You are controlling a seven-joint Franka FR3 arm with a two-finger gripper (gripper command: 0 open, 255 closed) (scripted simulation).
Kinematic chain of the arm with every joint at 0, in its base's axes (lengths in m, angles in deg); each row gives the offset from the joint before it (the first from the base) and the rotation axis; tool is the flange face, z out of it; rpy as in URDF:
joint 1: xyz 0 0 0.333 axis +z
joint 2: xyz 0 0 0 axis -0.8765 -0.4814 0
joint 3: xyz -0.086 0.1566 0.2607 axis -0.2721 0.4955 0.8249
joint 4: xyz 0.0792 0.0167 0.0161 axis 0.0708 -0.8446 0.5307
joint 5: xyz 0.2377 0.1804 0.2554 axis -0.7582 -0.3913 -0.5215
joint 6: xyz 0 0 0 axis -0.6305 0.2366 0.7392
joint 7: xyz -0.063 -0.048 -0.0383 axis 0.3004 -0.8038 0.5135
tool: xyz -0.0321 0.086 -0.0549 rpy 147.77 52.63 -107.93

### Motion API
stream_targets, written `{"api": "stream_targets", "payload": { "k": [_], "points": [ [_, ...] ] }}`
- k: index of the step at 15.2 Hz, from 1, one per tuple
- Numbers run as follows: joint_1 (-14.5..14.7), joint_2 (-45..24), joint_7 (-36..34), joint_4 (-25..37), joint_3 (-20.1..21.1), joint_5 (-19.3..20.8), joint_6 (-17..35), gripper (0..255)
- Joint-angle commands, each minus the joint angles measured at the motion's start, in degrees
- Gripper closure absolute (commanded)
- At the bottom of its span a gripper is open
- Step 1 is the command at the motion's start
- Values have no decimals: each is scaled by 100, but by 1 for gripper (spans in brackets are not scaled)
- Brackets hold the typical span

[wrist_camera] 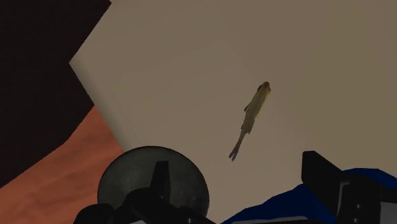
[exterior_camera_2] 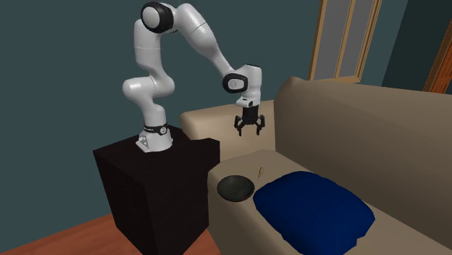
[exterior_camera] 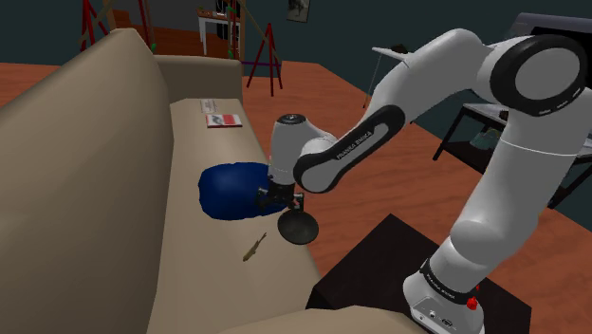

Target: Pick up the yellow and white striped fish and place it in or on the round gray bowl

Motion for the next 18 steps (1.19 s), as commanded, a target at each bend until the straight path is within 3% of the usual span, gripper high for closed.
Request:
{"api": "stream_targets", "payload": {
  "k": [1,5,10,18],
  "points": [
    [224,-585,-692,293,-247,465,147,0],
    [738,-1557,-1637,935,-804,933,349,0],
    [1259,-2675,-2456,1851,-1368,1090,531,0],
    [1522,-3316,-2683,2185,-1672,1272,857,0]
  ]
}}
